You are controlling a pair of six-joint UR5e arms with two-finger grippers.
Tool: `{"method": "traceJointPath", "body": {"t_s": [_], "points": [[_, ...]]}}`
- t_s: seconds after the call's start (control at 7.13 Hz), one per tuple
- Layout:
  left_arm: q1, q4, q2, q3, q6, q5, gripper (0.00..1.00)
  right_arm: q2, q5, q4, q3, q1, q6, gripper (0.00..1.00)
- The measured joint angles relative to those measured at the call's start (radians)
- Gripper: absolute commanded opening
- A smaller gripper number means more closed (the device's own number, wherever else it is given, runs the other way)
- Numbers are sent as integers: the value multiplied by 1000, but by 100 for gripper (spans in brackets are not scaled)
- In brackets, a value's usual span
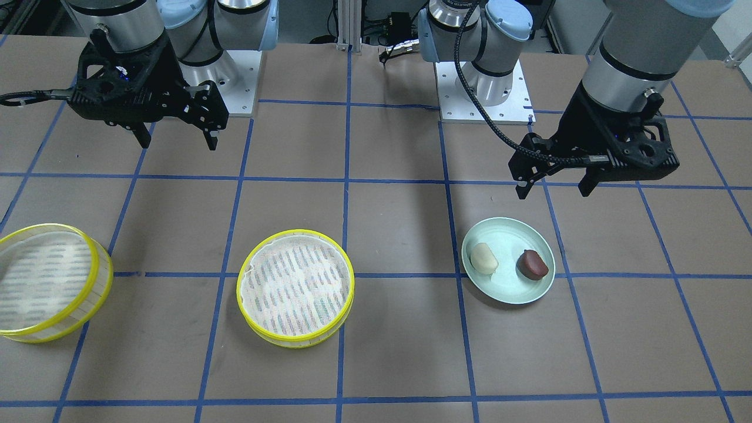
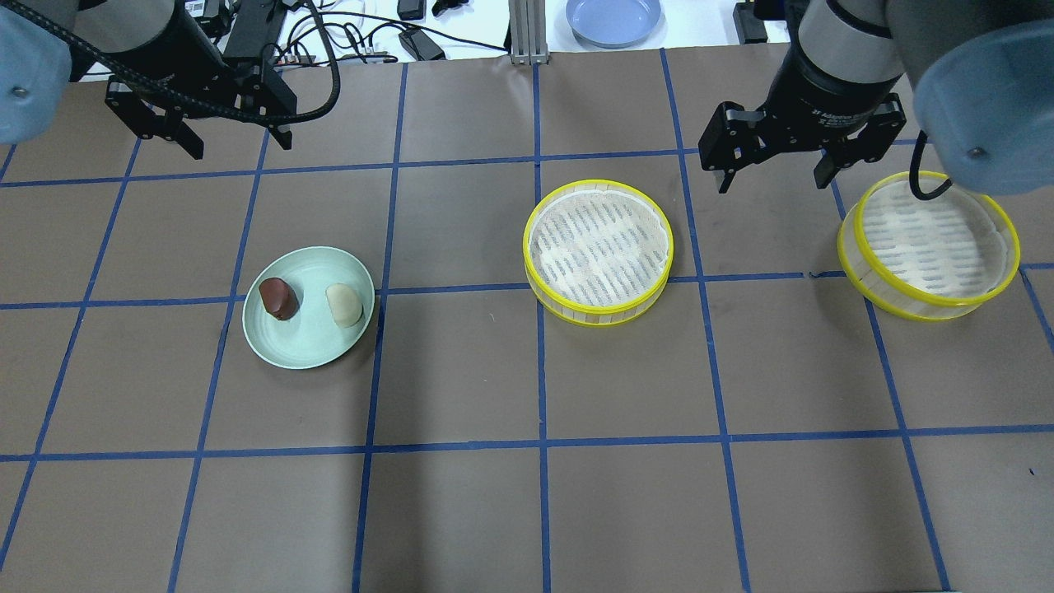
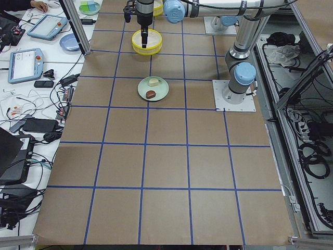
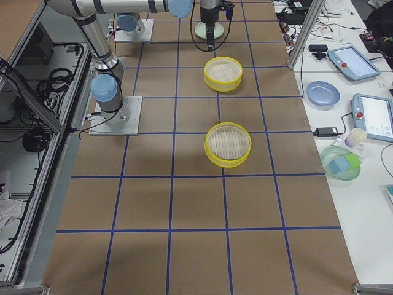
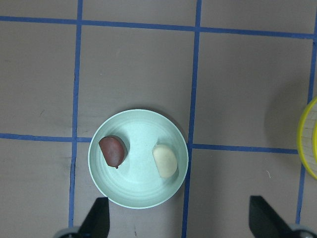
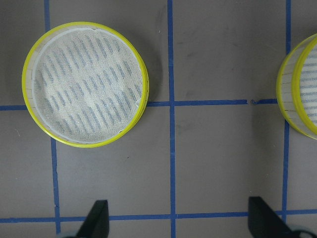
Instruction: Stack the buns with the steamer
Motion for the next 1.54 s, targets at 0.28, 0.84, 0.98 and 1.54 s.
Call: {"method": "traceJointPath", "body": {"t_s": [0.28, 0.84, 0.98, 1.54], "points": [[-1, 0, 1, -4, 0, -2, 100, 0, 0, 0, 0, 0, -1, 100], [13, 9, -24, -42, 18, -3, 100, 11, -24, -3, -3, -92, -168, 100], [16, 10, -32, -57, 19, -2, 100, 19, -27, 1, -3, -183, -230, 100], [20, 179, -140, -235, 17, -37, 100, 239, -33, -137, -23, -512, -480, 100]]}}
